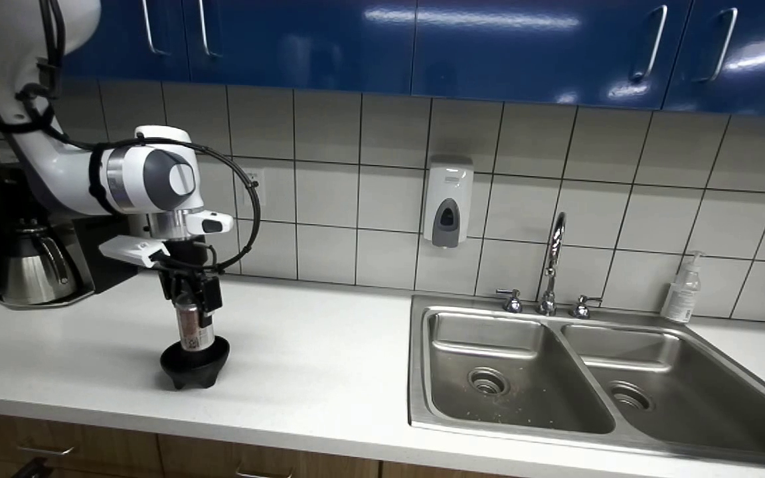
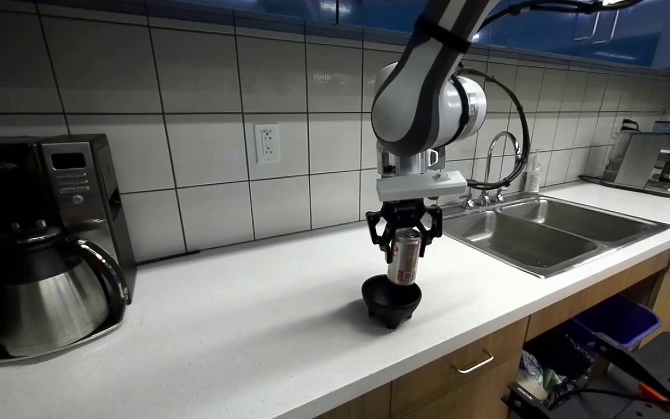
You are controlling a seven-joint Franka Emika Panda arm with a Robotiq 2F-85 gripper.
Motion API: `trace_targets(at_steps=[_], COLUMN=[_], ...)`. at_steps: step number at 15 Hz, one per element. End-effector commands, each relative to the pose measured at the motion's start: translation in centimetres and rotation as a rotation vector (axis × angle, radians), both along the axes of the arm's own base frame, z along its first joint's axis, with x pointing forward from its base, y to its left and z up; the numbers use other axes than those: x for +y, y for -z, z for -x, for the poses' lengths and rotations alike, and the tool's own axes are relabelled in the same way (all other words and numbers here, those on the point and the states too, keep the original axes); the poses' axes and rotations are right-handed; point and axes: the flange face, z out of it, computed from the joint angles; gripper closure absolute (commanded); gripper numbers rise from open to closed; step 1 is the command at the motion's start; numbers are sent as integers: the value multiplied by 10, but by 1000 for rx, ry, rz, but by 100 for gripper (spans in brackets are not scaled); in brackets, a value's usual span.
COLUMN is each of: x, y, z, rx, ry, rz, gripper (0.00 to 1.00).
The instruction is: Put the can into the bowl
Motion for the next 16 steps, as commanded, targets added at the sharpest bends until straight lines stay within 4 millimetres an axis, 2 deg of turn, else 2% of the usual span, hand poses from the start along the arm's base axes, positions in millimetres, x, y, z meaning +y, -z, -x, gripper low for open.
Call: trace_targets(at_steps=[1, 11, 16], x=[13, 20, 20], y=[2, 28, 38], z=[8, -1, -12], rx=[-10, -18, -24], ry=[19, 48, 84], rz=[24, 65, 60], gripper=[58, 58, 58])
